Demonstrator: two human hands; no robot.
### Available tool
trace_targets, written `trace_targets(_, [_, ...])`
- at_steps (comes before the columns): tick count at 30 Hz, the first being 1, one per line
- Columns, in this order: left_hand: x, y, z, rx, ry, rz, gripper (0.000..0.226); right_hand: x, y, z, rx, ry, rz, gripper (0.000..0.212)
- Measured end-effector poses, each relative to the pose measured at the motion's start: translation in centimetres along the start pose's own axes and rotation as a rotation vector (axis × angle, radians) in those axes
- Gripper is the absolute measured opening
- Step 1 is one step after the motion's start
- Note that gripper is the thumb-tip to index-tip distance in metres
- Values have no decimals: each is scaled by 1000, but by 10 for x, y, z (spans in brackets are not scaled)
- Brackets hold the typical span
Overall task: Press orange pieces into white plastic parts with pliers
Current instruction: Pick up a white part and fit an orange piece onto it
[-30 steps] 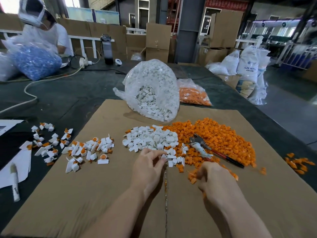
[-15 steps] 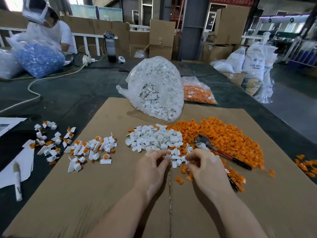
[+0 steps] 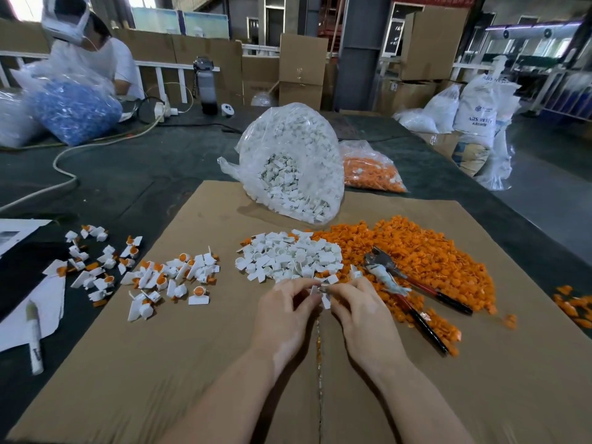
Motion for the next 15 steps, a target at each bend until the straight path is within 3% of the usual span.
trace_targets(5, [-4,-5,-2,61,-37,-46,14,12,10,-6,-40,187,253,16])
trace_targets(12, [-6,-2,-2,45,-70,-27,8,12,29,-9,-234,229,633,24])
trace_targets(15, [-7,-1,-2,43,-86,-63,6,11,26,-9,-216,210,587,23])
Point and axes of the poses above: each hand's wrist, its own z-axis towards the middle knuckle, its own x-axis out of the back of the hand, y = z × x, the point moved 8 cm from there along z, towards the middle knuckle, and after that the axes turned 12 degrees about z, right-handed, at the moved point
